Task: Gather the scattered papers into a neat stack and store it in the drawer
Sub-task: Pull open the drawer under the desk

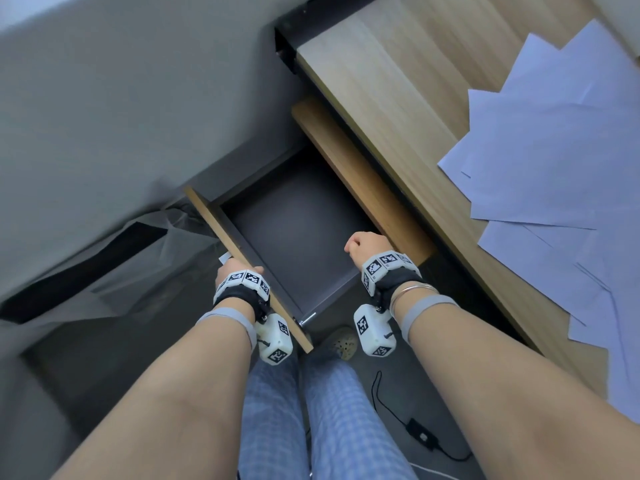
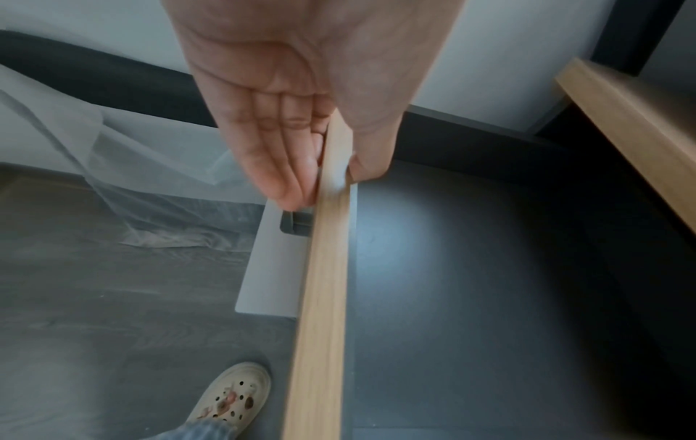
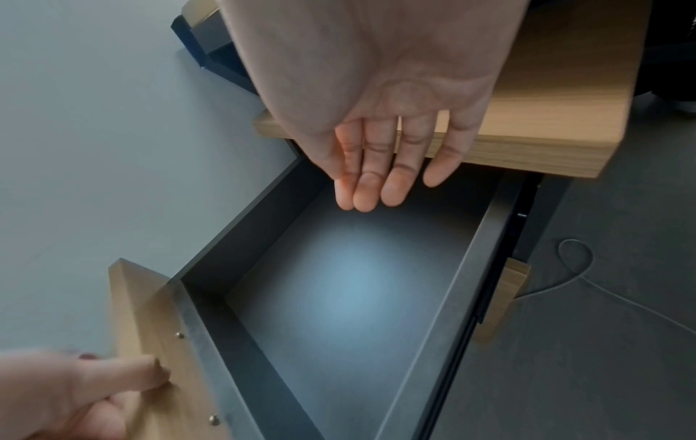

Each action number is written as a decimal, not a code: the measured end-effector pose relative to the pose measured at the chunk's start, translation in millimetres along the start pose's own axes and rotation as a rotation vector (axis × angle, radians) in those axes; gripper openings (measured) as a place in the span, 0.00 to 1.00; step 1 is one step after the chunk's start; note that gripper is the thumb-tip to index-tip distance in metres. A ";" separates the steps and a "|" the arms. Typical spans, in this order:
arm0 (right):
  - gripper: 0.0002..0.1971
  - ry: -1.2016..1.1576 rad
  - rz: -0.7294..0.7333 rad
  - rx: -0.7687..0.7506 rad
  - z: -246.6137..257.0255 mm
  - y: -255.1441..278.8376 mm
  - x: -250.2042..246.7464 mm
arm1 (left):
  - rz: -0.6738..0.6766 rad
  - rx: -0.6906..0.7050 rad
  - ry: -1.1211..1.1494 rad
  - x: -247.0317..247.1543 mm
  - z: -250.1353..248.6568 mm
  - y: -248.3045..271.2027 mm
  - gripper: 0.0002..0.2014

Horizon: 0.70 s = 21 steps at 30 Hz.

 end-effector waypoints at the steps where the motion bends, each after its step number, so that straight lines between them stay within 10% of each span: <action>1: 0.18 0.008 -0.001 0.001 1.2 0.7 0.8 | 0.005 -0.006 0.000 -2.2 4.2 -0.8 0.10; 21: 0.17 0.007 0.029 0.024 18.0 8.8 18.1 | 0.031 -0.104 0.010 -22.2 48.4 -0.5 0.21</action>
Point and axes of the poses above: each hand's wrist, its own y-axis away from the middle knuckle, its own x-axis out of the palm, z = x × y, the point moved 6 cm from there along -y, towards the middle knuckle, and after that the axes turned 6 degrees about x, right-handed, at the moved point
